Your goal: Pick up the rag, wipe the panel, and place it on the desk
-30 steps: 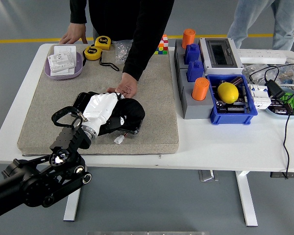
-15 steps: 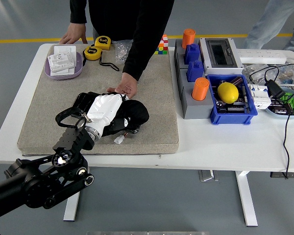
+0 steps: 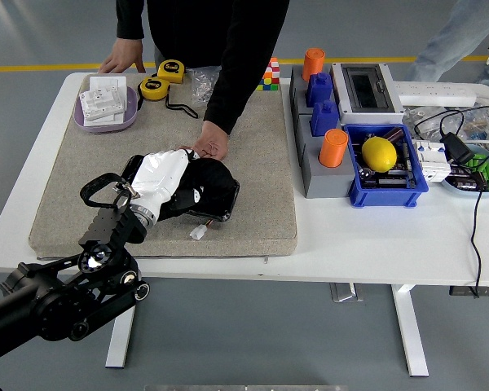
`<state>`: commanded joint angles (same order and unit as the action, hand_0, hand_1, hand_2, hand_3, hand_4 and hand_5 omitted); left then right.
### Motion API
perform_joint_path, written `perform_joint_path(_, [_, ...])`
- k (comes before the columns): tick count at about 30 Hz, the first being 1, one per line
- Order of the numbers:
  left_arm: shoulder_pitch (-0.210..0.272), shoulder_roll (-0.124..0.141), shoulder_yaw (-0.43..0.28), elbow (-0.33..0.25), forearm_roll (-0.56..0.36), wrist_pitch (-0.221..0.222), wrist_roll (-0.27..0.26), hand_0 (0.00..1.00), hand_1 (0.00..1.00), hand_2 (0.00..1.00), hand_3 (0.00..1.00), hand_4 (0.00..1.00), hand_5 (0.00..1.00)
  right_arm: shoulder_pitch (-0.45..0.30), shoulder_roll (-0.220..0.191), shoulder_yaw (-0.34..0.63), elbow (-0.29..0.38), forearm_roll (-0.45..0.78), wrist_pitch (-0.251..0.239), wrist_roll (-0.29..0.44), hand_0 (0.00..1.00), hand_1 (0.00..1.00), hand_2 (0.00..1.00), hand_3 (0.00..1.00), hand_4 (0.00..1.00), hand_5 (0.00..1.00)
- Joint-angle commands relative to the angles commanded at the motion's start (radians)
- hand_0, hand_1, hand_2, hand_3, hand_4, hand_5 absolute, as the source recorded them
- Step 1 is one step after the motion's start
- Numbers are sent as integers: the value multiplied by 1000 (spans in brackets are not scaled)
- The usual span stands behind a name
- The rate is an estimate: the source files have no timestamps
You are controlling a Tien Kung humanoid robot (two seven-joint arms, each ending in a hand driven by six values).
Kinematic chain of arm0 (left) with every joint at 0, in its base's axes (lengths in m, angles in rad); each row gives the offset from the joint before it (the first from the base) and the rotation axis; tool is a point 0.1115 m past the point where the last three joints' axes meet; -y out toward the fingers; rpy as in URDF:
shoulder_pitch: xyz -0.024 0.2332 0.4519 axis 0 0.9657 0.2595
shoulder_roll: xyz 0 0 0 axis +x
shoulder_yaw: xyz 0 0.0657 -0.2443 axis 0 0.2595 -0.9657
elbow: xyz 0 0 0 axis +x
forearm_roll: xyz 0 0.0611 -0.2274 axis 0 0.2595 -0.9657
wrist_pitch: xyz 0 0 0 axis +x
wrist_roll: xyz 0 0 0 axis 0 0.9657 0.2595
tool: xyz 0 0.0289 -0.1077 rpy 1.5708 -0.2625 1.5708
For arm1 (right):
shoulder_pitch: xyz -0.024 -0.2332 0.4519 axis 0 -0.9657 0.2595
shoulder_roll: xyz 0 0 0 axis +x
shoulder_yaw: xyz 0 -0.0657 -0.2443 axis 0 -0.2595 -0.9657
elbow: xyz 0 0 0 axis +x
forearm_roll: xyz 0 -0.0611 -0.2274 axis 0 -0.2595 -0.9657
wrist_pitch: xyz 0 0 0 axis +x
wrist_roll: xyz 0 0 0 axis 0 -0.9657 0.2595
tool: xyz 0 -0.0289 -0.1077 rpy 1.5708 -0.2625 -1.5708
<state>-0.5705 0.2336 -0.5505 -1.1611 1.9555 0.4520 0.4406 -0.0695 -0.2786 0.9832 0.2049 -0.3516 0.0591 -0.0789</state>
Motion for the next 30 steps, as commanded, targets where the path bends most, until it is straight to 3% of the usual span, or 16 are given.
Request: perform_joint_path(30, [42, 54, -122, 55, 49, 5, -15, 281, 221, 472, 456, 241, 2, -3, 2, 8, 2, -4, -1, -2, 743, 691, 701, 620, 998, 549])
